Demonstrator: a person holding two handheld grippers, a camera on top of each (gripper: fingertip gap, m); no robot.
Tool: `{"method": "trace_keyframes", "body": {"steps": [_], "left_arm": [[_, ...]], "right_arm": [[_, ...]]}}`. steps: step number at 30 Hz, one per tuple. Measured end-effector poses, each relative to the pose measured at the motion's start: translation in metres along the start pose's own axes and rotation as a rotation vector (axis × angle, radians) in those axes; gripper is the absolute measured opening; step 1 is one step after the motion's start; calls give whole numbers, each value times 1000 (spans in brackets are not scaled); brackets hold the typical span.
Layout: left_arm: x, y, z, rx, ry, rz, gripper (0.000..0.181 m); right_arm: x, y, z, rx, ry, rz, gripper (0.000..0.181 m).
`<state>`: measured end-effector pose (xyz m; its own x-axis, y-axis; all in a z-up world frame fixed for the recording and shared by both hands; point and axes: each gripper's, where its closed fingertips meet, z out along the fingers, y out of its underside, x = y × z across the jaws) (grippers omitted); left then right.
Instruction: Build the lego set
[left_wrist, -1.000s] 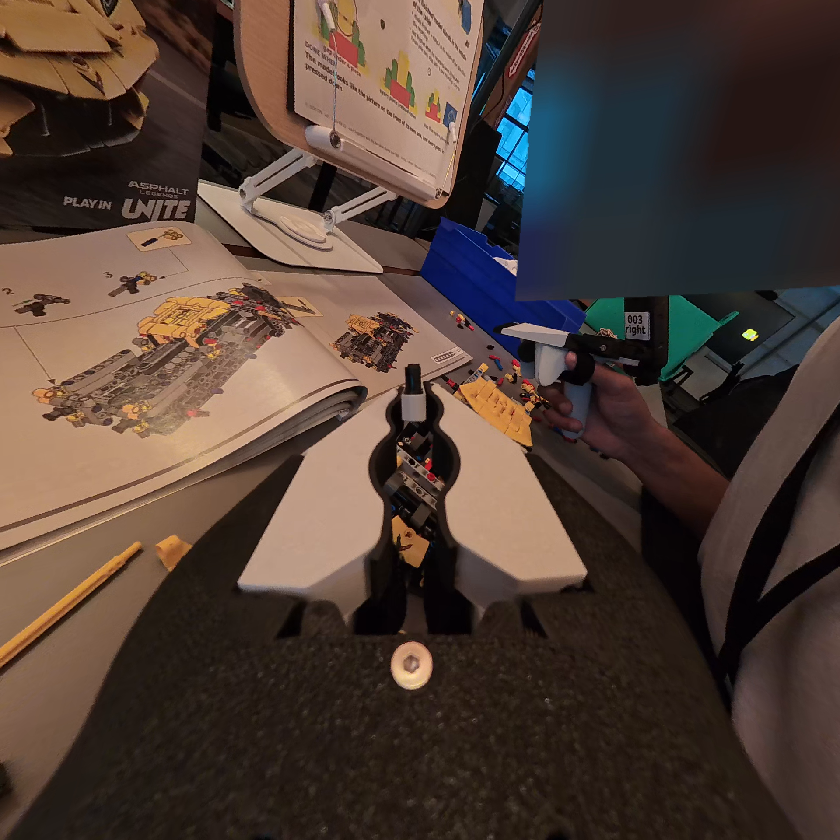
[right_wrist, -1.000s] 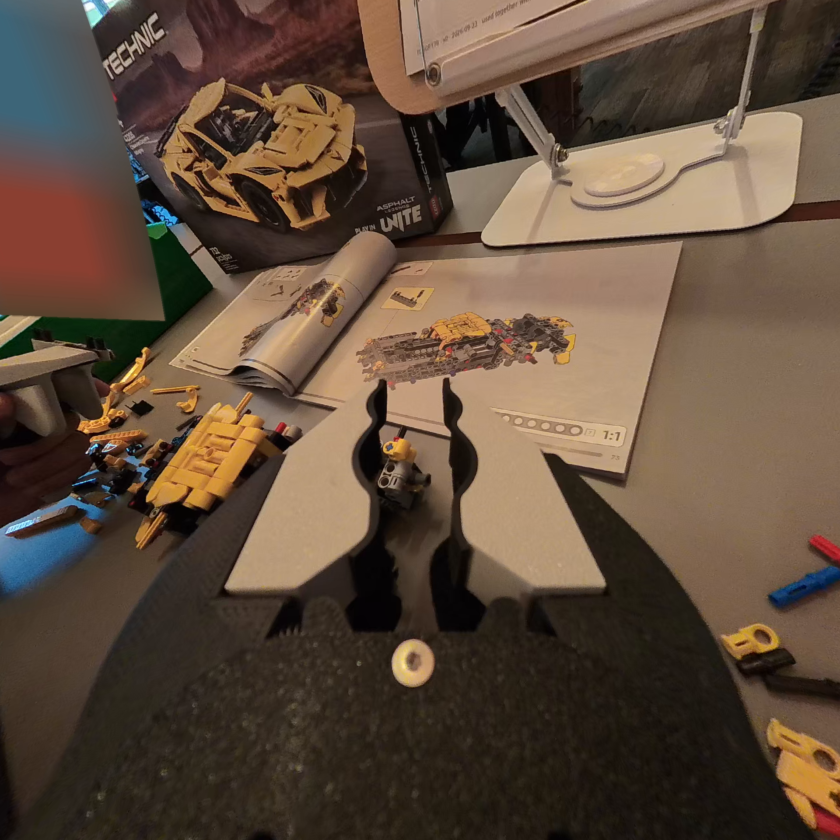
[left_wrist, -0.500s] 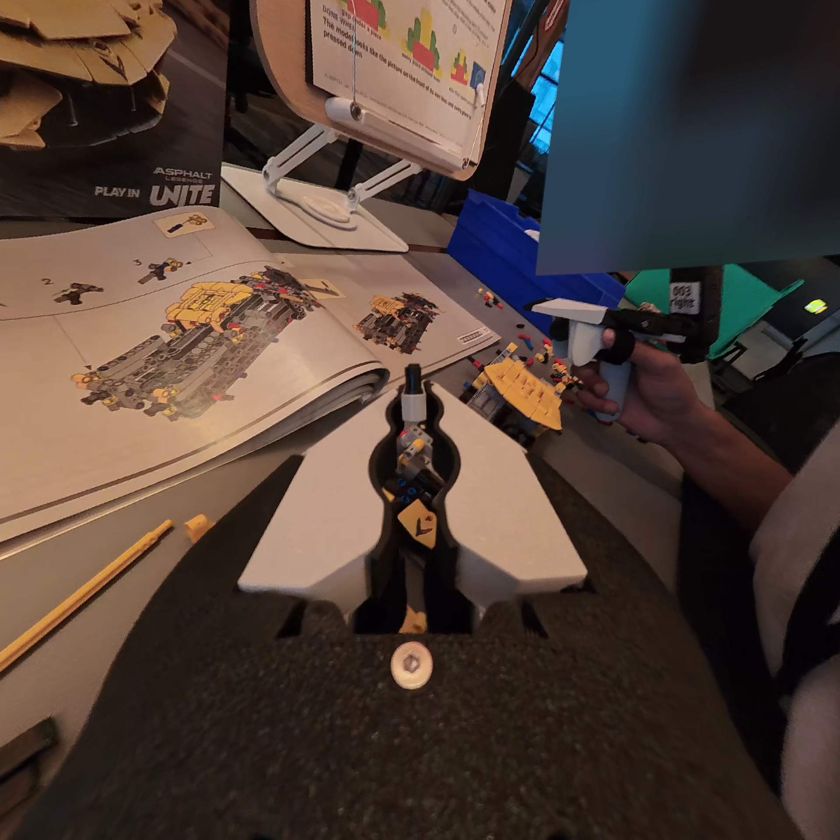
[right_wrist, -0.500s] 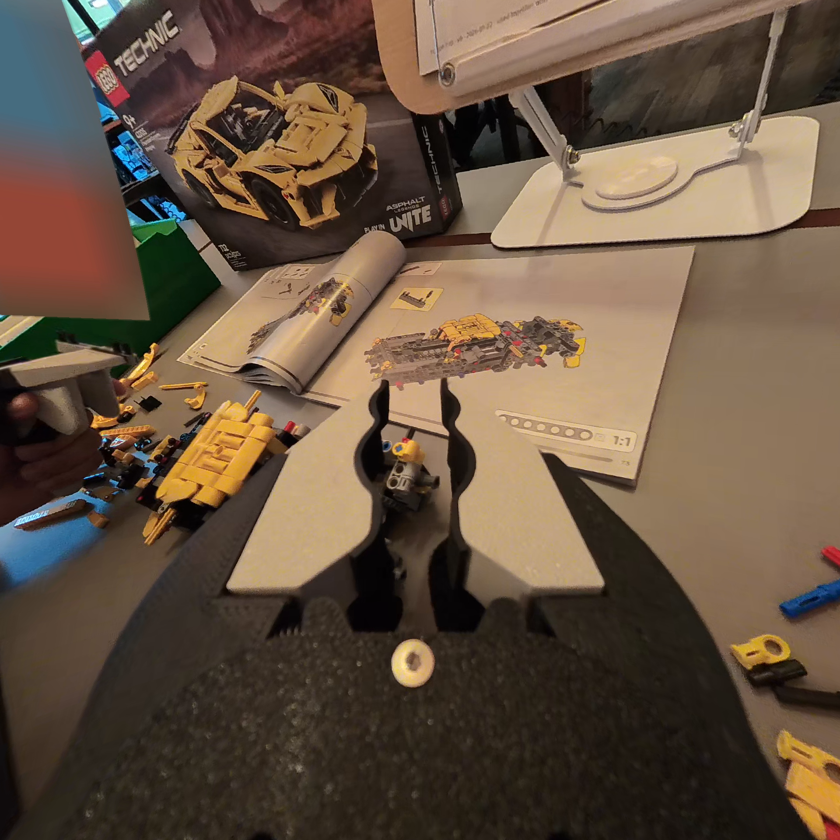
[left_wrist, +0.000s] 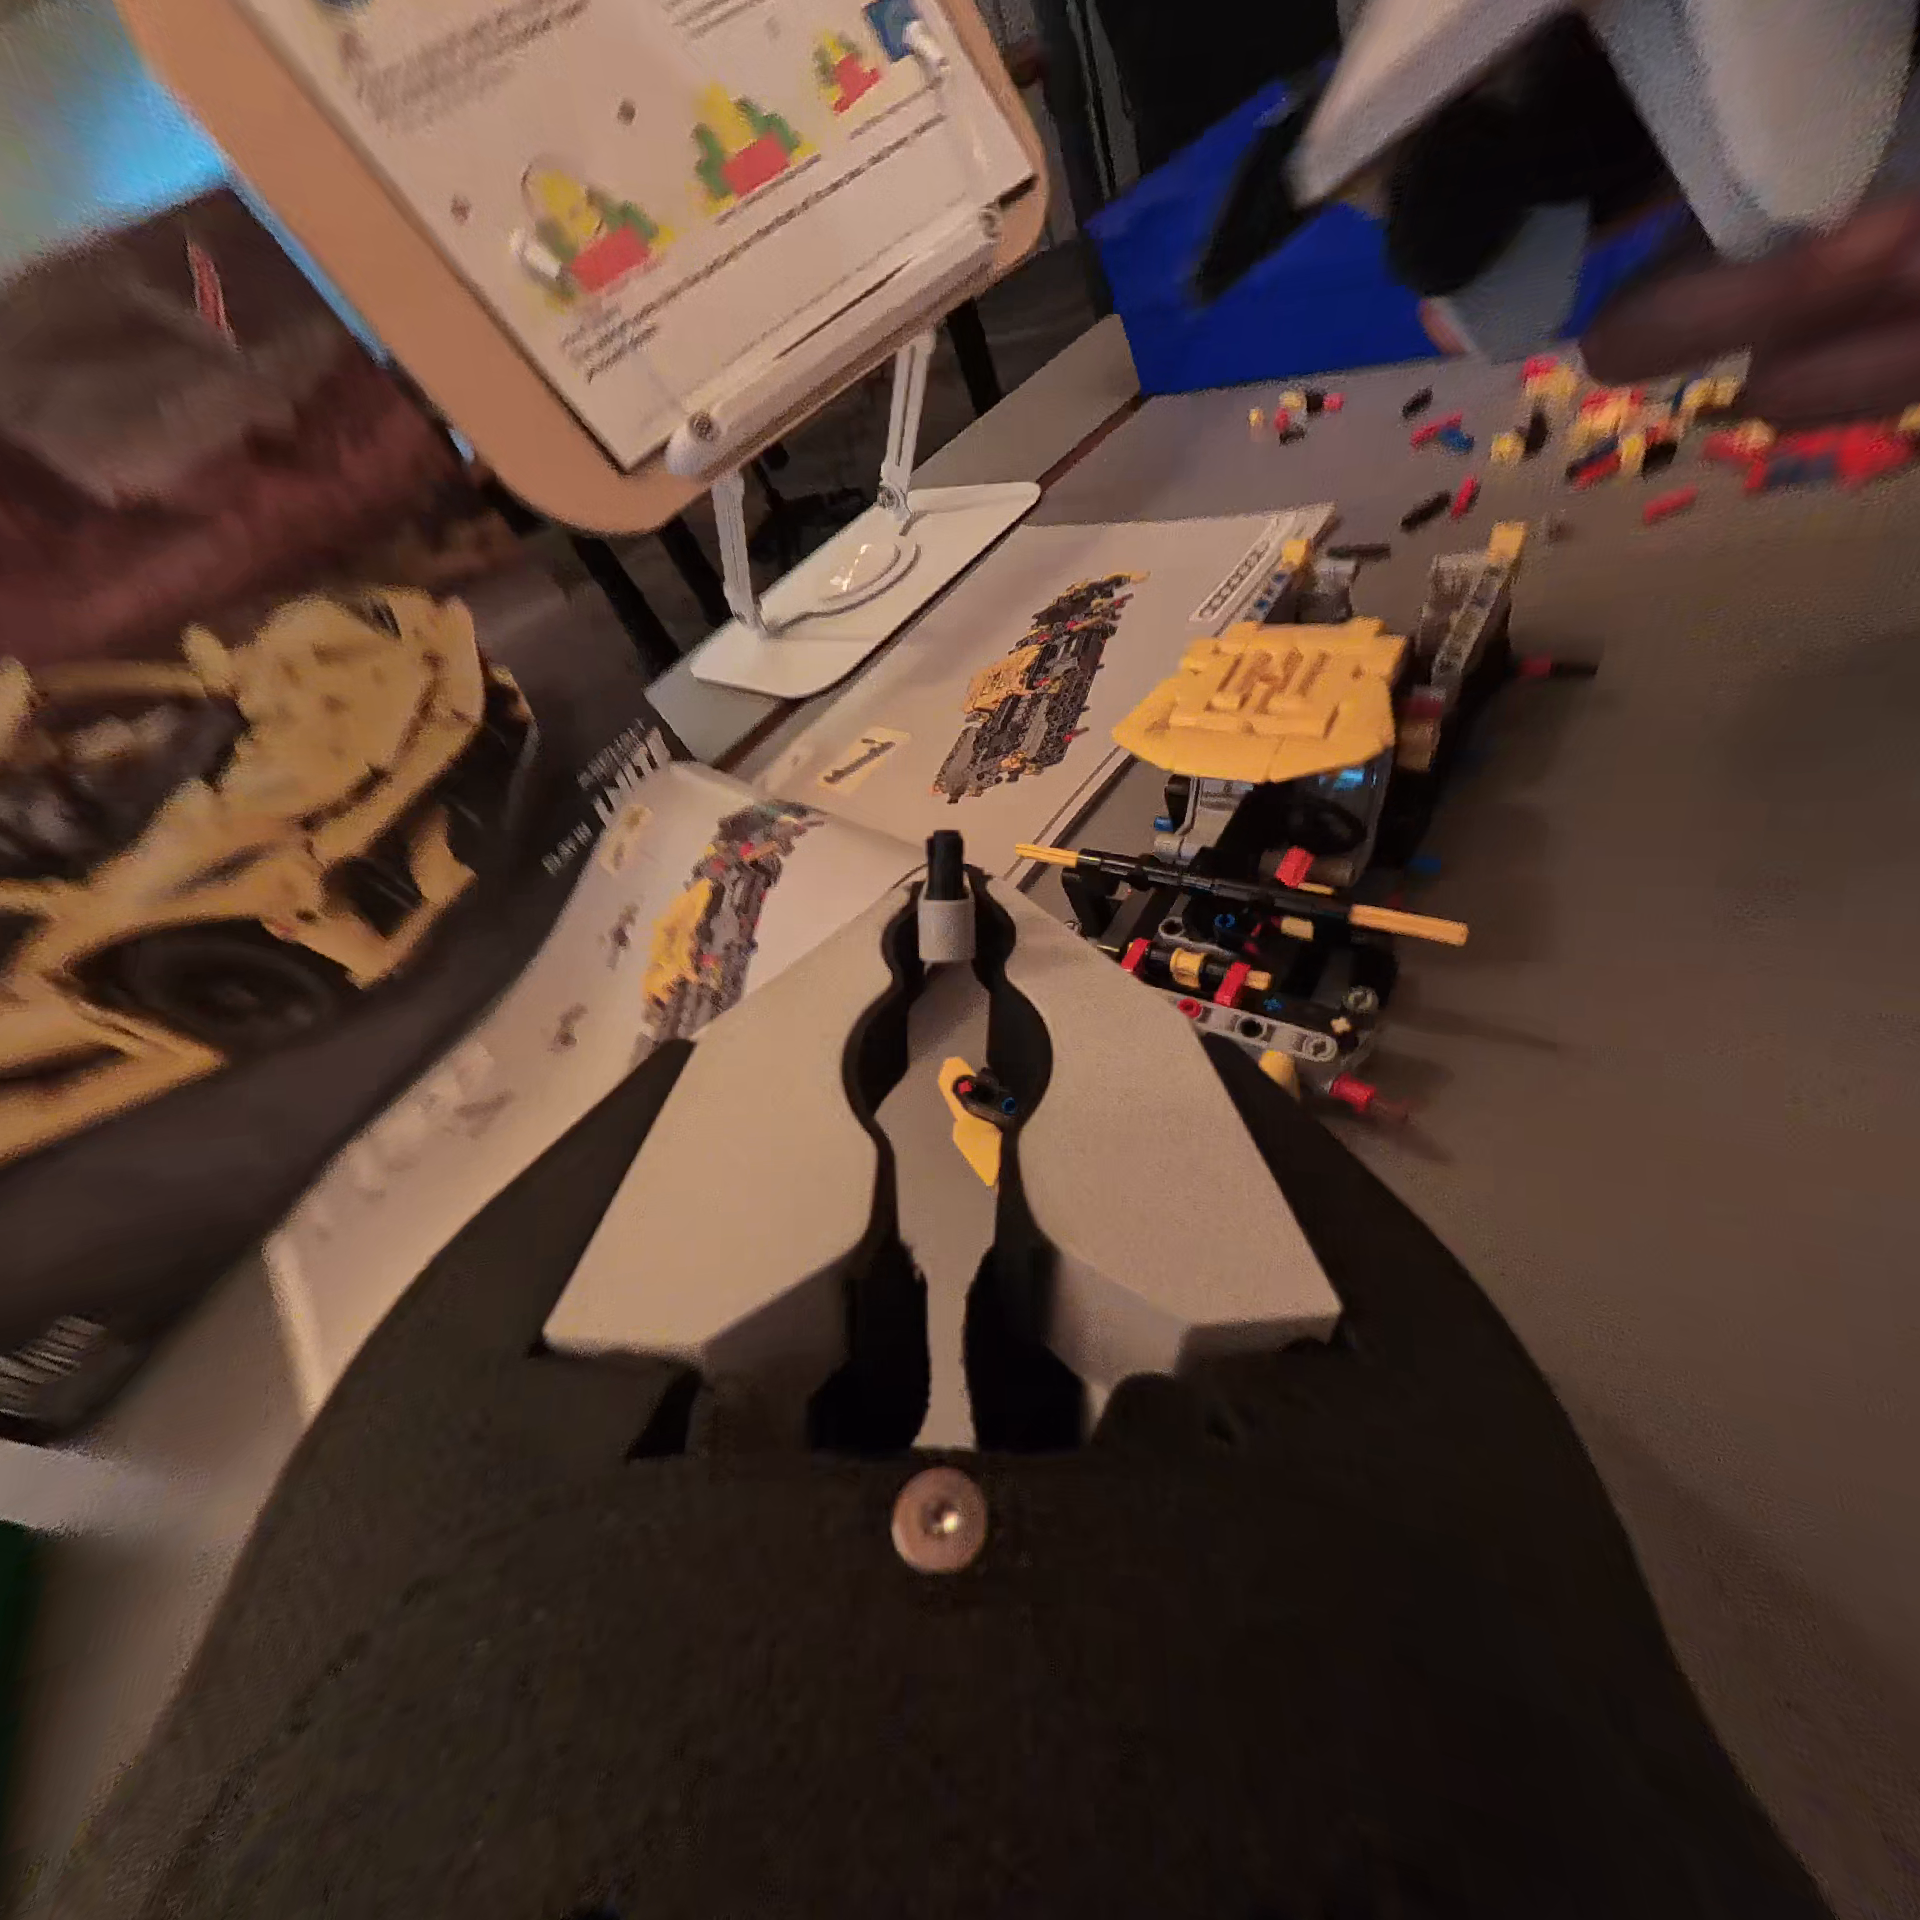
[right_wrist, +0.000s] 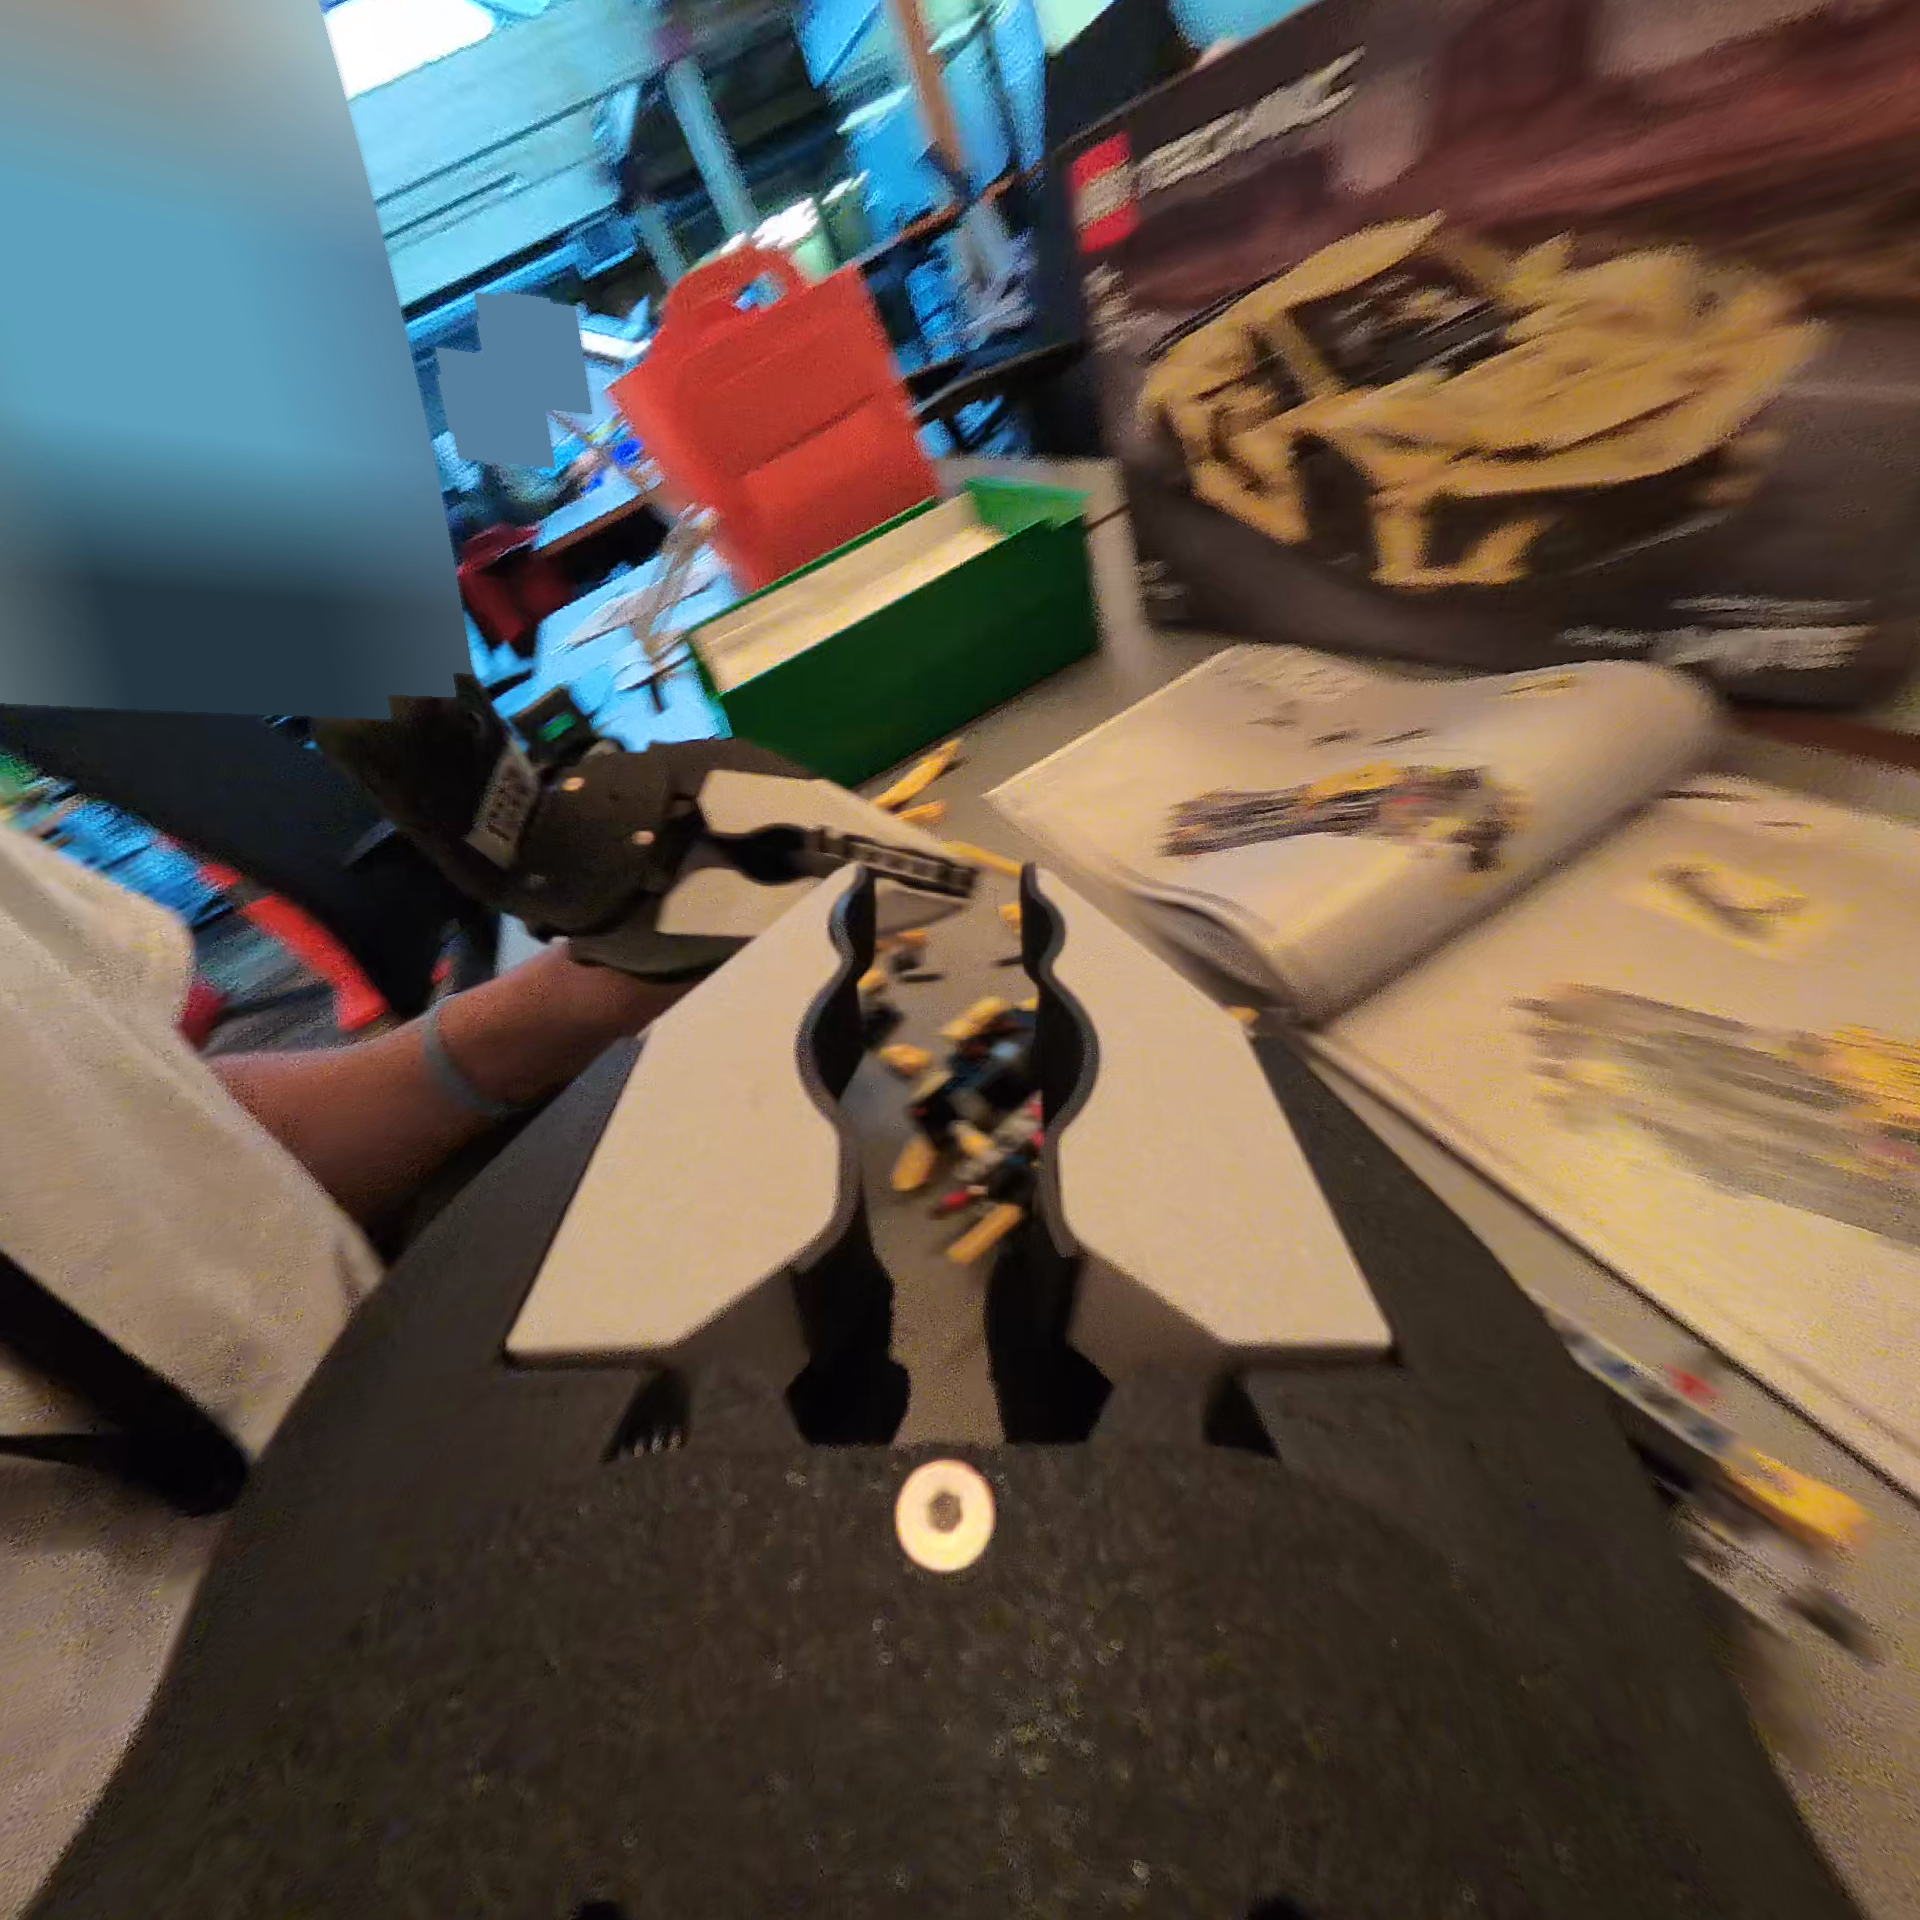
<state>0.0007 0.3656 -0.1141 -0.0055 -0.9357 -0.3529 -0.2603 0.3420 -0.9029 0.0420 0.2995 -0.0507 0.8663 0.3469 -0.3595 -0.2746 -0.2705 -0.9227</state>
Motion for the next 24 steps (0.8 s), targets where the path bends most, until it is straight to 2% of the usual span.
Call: {"method": "trace_keyframes", "body": {"steps": [3,7,10,12,15,18,21,24], "left_arm": [[12,-3,-2,-58,-49,279,7],[4,3,-11,-196,-169,657,7],[6,5,-16,-258,-183,853,7],[9,3,-20,-271,-178,878,7],[15,-2,-25,-291,-155,876,7],[18,-5,-32,-316,-172,907,7],[21,-8,-40,-290,-163,799,9],[25,-14,-47,-233,-135,699,14]], "right_arm": [[-28,19,30,-151,-50,-18,29],[-53,39,49,-260,-129,68,33],[-61,46,61,-253,-84,18,33],[-57,48,66,-246,-1,-51,29],[-60,61,70,-306,28,-117,28],[-71,63,70,-302,-9,-125,17],[-80,61,67,-264,-52,-86,16],[-85,57,61,-197,-135,35,16]]}}
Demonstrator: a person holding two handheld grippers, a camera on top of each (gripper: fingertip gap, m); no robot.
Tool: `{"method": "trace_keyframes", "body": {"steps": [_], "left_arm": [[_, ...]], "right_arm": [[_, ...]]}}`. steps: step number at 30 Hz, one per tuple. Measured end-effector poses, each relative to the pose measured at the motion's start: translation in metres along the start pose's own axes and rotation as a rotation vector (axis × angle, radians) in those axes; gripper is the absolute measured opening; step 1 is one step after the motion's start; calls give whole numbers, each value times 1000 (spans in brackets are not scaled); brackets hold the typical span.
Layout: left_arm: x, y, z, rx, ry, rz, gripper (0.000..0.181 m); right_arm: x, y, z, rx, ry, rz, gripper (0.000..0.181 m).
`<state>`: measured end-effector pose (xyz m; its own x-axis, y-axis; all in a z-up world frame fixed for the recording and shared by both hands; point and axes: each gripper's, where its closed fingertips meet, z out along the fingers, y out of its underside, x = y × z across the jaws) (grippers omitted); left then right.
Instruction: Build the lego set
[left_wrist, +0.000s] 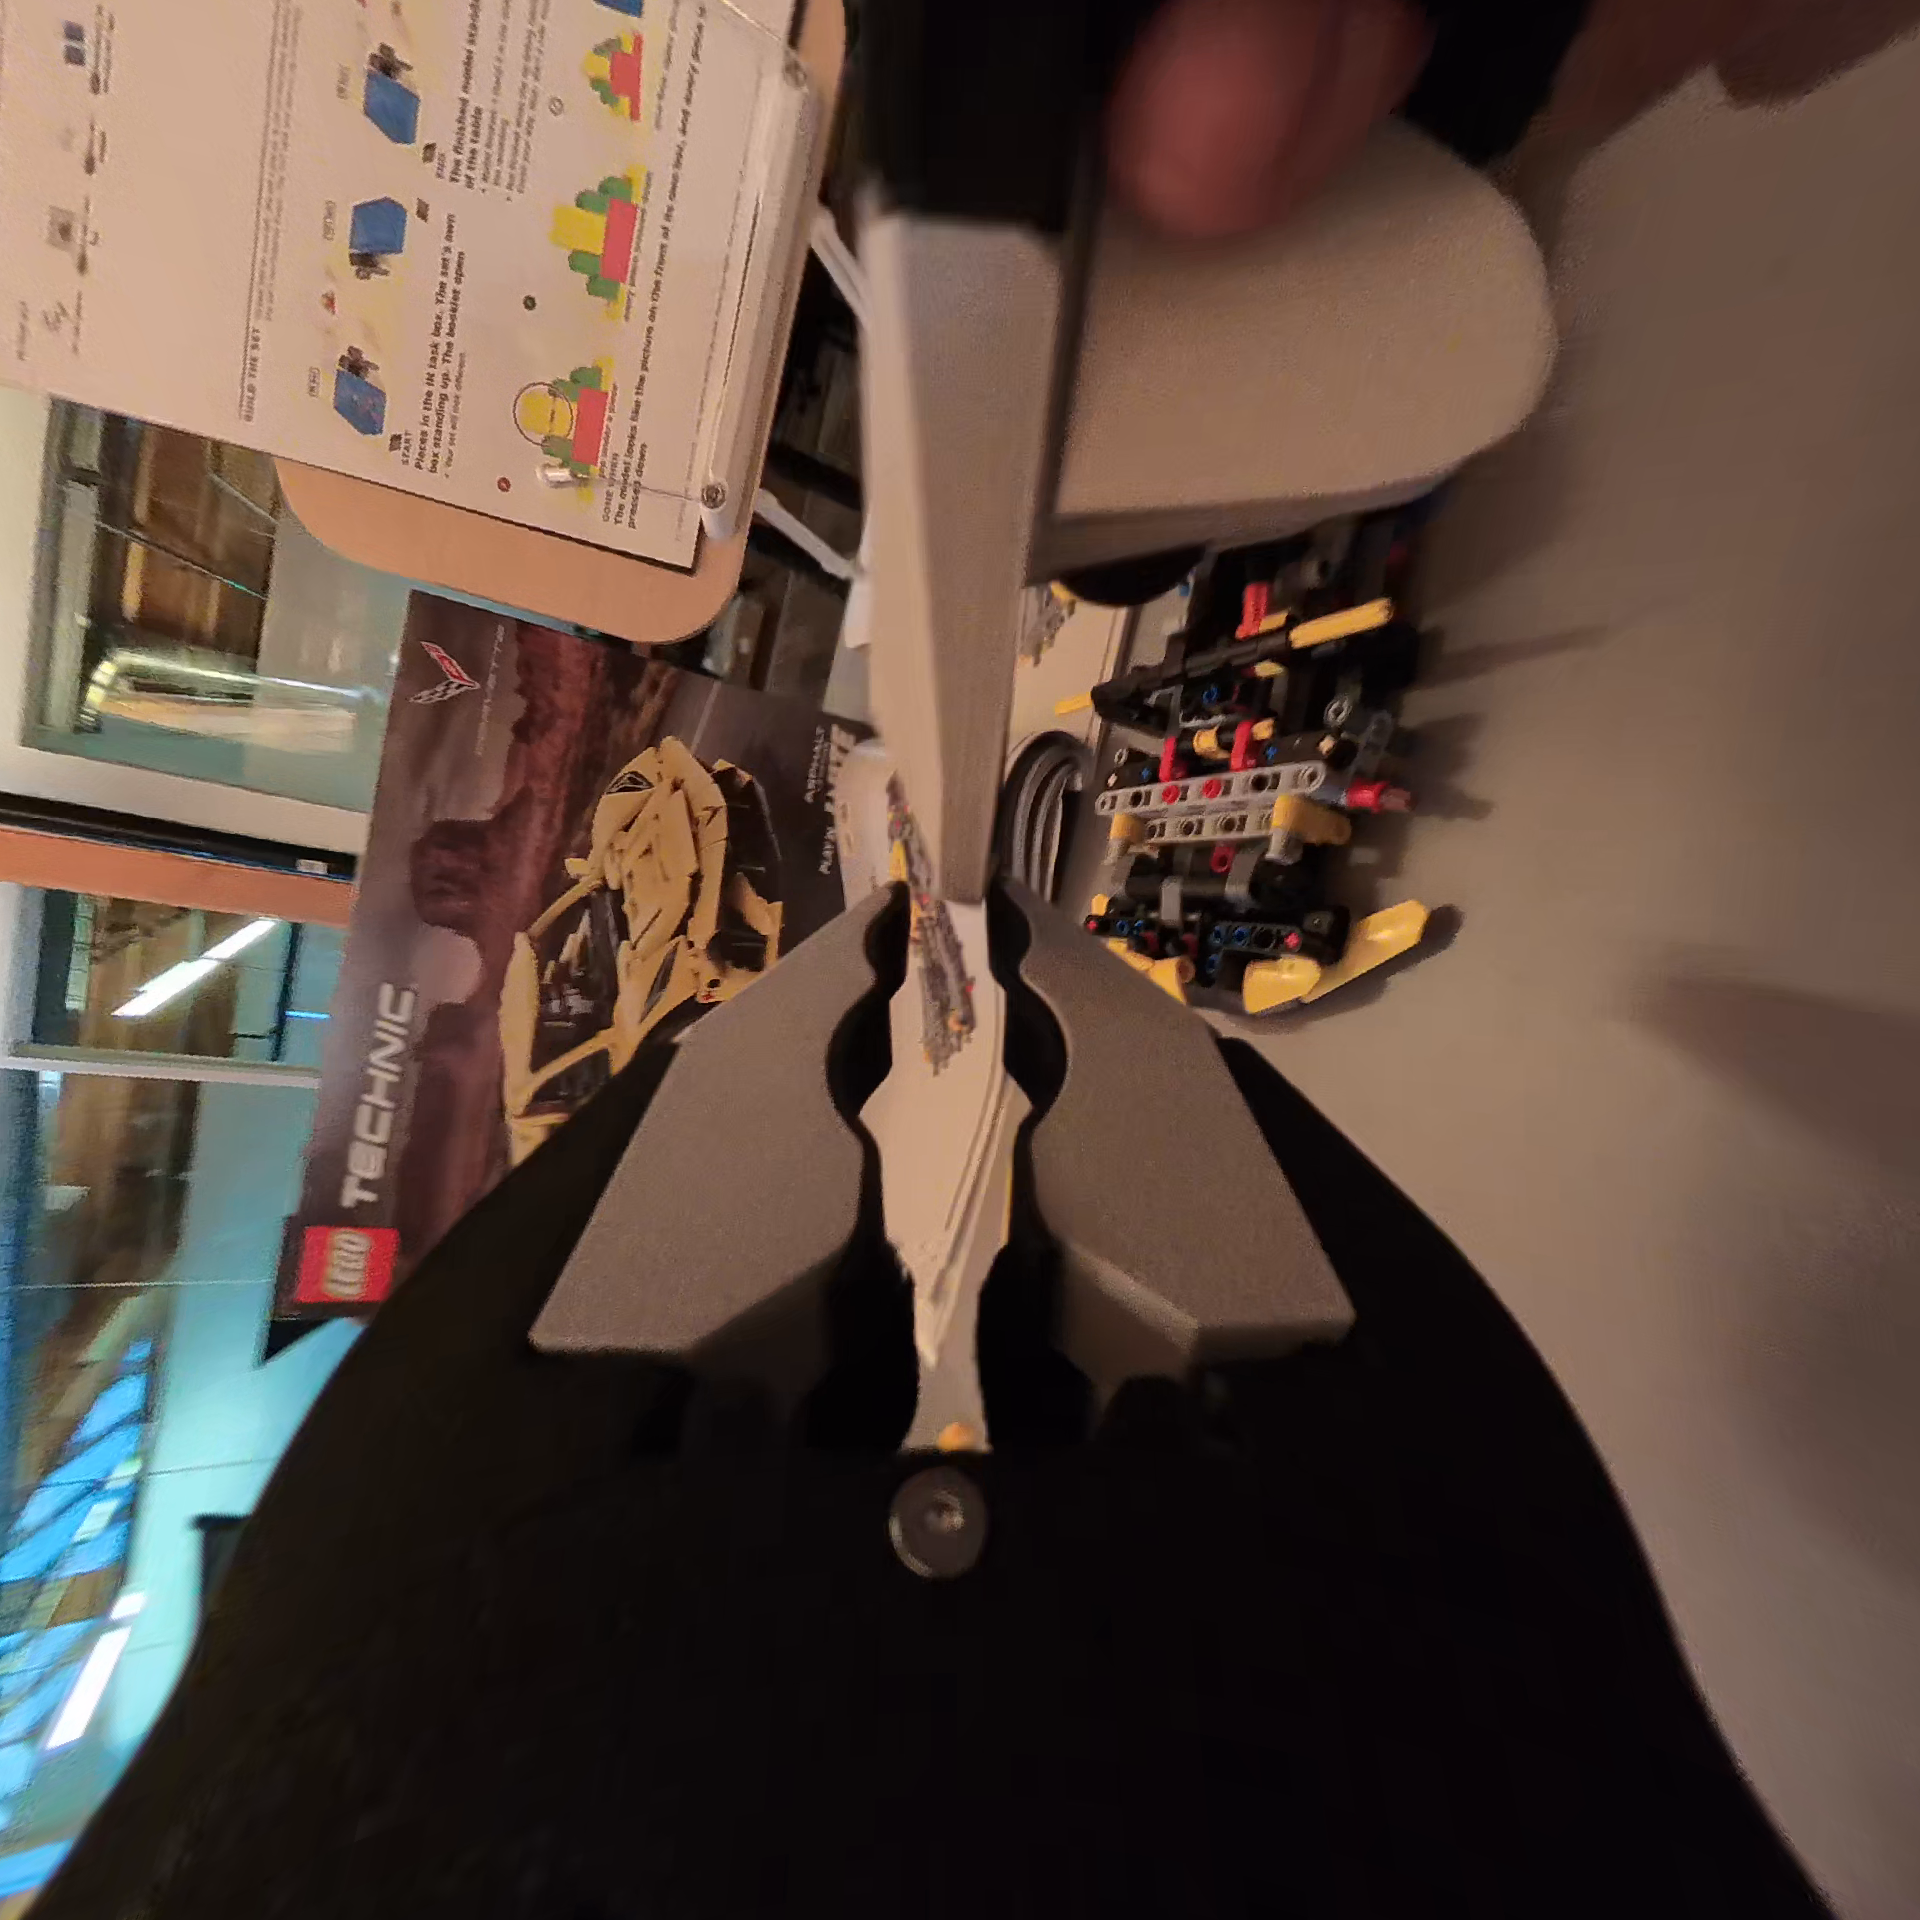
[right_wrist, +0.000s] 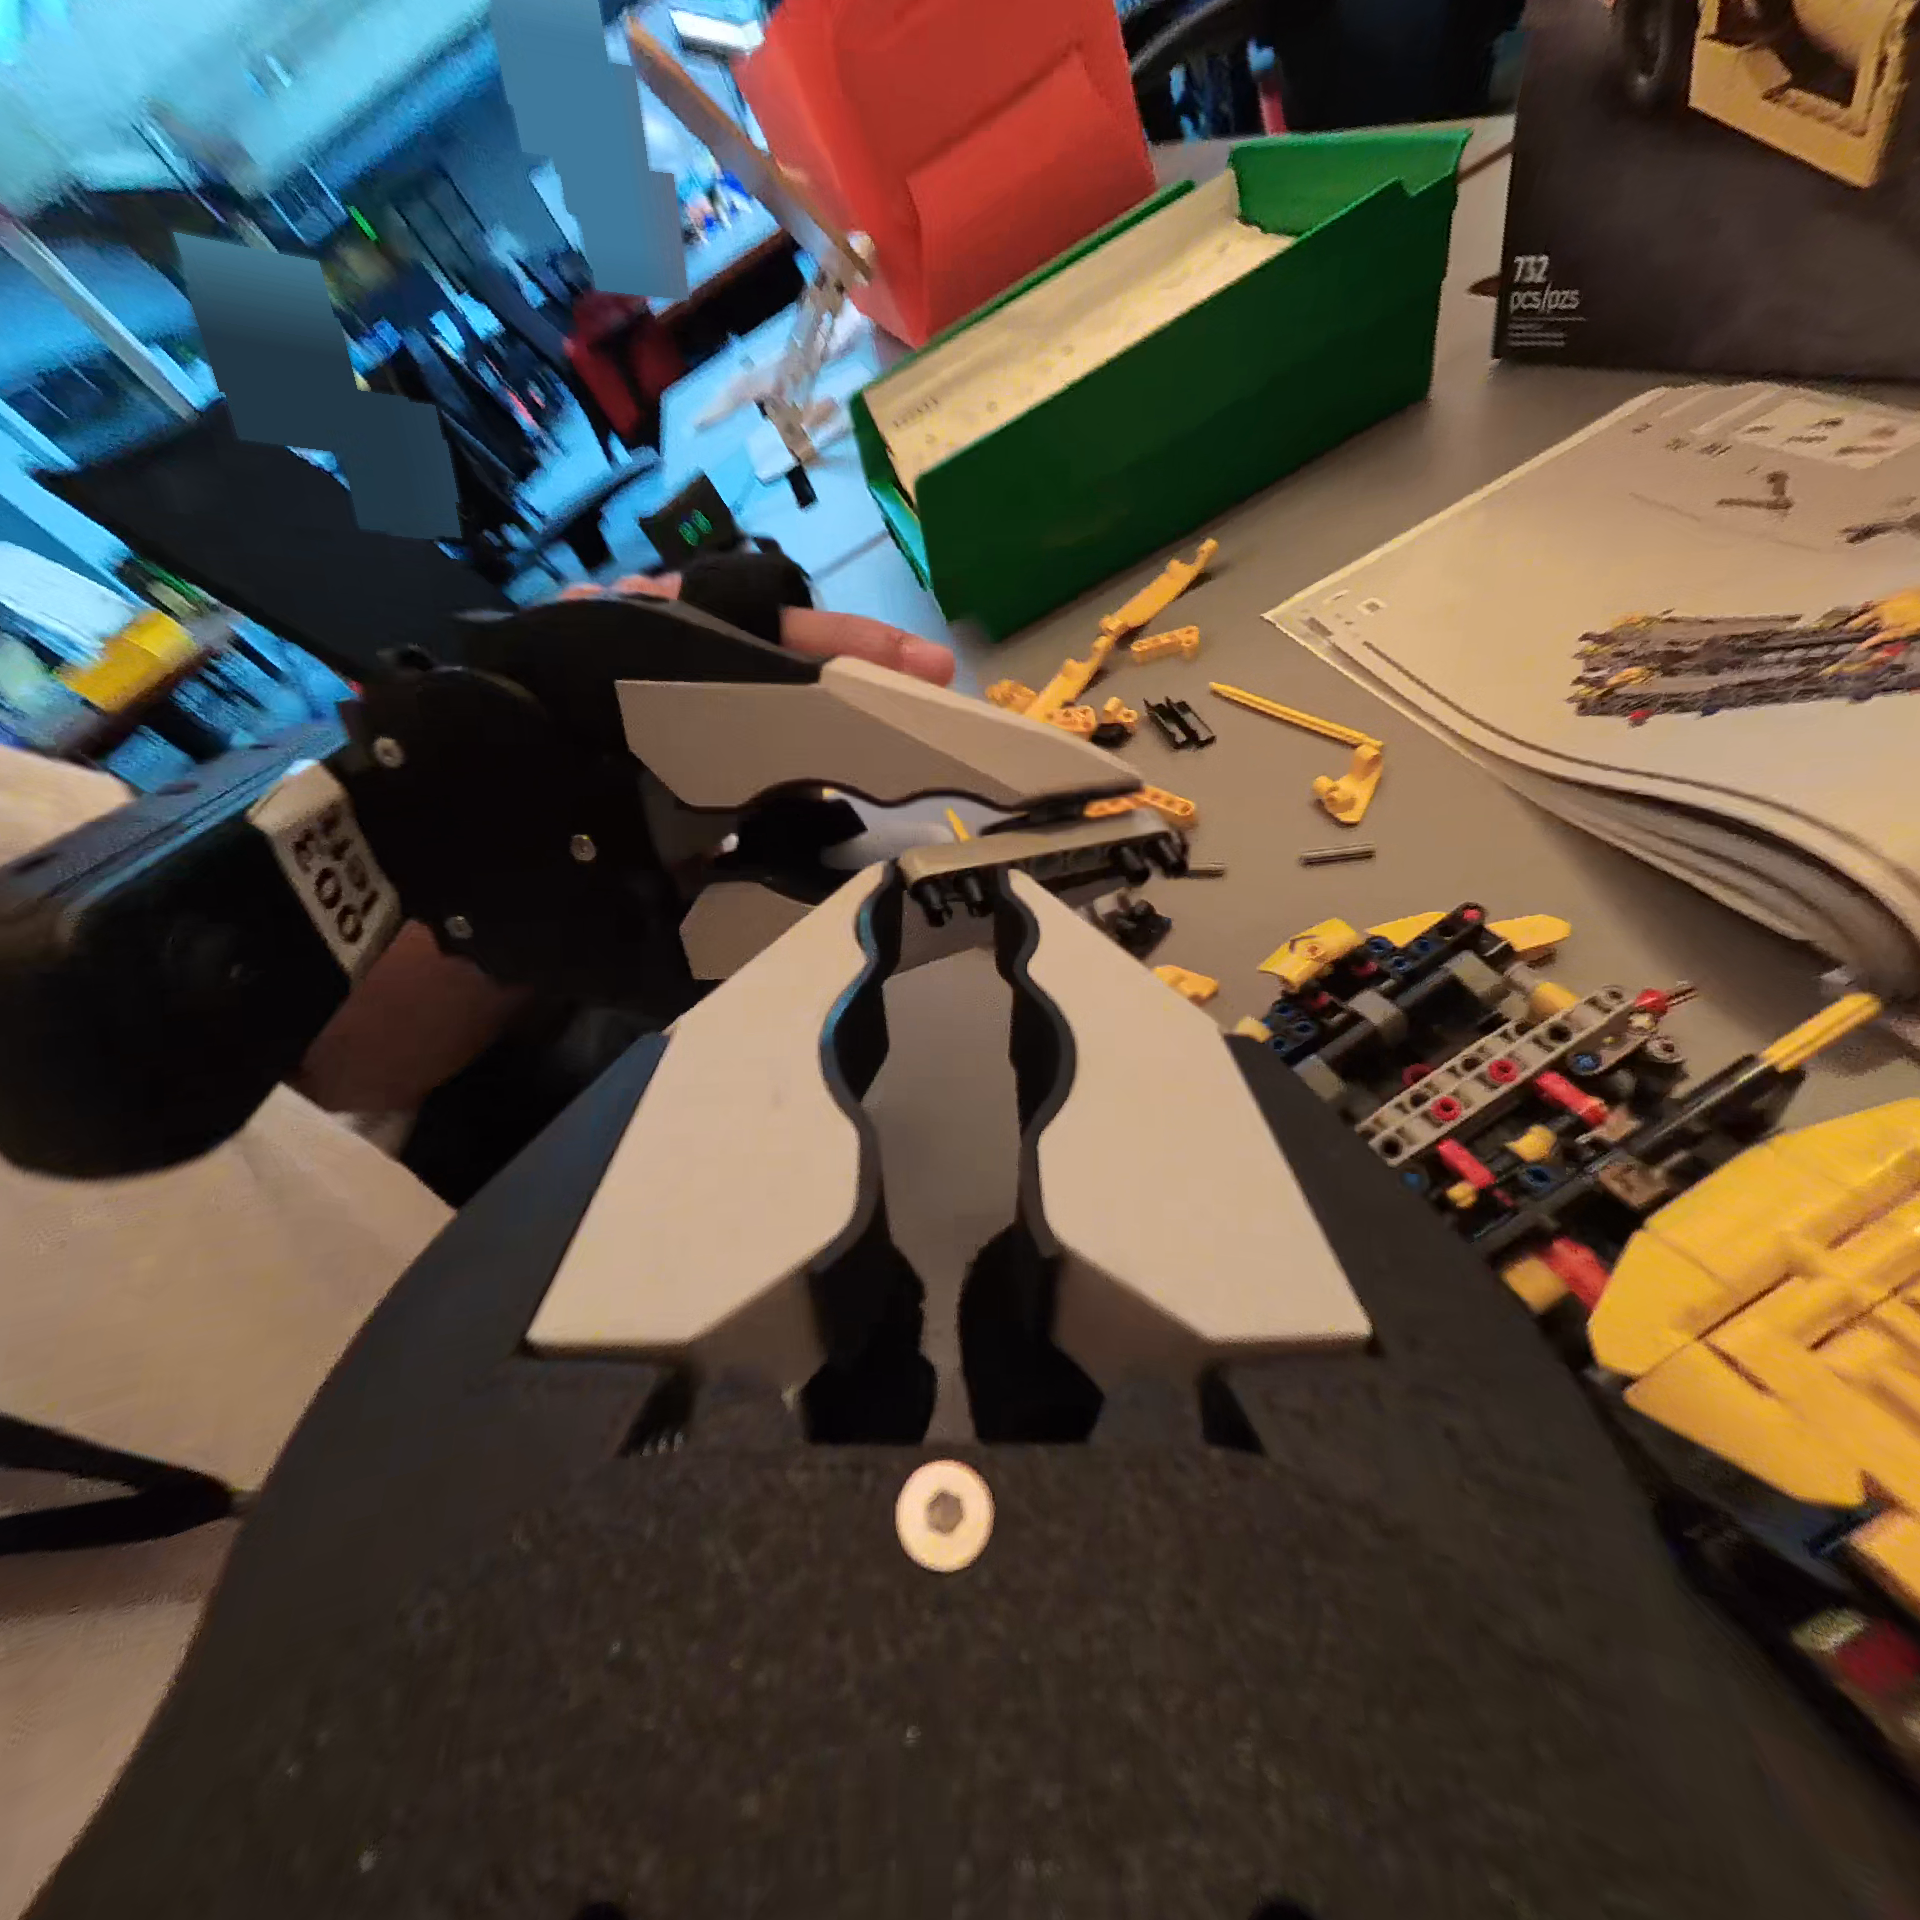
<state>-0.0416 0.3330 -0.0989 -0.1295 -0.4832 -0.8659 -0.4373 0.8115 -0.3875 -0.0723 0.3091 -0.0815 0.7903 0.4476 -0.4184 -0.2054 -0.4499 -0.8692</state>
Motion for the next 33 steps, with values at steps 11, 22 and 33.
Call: {"method": "trace_keyframes", "body": {"steps": [11,22,33], "left_arm": [[27,-15,-19,318,663,-793,42],[59,-114,-38,641,947,-602,17],[73,-113,-29,538,1093,-464,7]], "right_arm": [[-4,23,-56,225,-282,347,16],[-30,31,-109,261,-675,567,16],[-1,33,-132,241,-377,368,31]]}}
